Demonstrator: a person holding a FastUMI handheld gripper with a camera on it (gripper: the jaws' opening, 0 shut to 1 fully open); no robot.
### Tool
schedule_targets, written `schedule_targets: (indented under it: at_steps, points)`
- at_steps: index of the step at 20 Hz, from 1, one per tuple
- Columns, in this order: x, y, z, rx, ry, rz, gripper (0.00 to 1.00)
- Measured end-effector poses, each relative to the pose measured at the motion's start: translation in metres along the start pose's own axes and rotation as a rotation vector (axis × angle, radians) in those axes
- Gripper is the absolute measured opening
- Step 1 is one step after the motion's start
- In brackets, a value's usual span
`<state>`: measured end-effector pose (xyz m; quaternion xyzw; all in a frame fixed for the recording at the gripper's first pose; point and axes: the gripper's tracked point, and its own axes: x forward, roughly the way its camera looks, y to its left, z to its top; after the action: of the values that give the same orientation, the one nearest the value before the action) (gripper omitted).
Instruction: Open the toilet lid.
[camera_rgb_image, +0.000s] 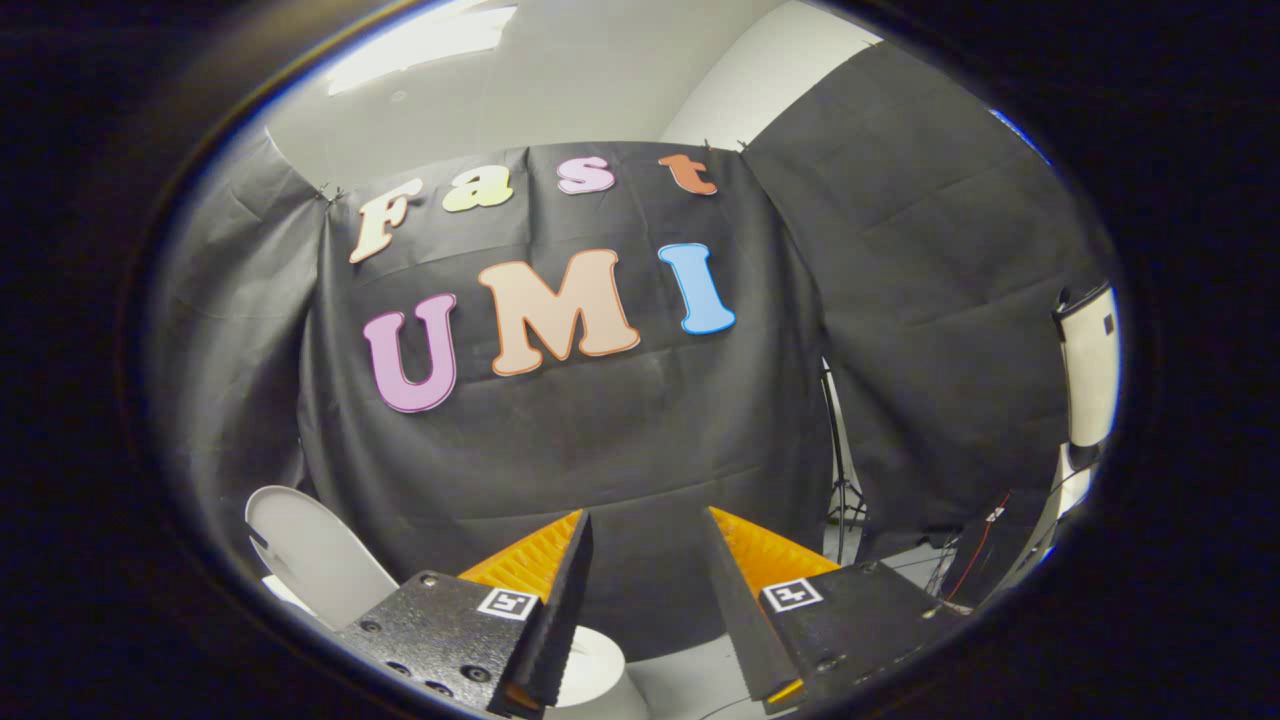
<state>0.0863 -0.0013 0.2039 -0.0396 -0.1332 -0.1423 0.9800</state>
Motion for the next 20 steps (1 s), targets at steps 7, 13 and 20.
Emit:
schedule_targets:
  at_steps: [7, 13, 20]
  points:
    - [-0.021, -0.027, -0.003, -0.087, -0.018, -0.053, 0.67]
    - [-0.019, -0.024, -0.023, -0.132, 0.049, 0.084, 0.59]
    - [0.015, -0.04, -0.047, -0.149, 0.031, 0.26, 0.55]
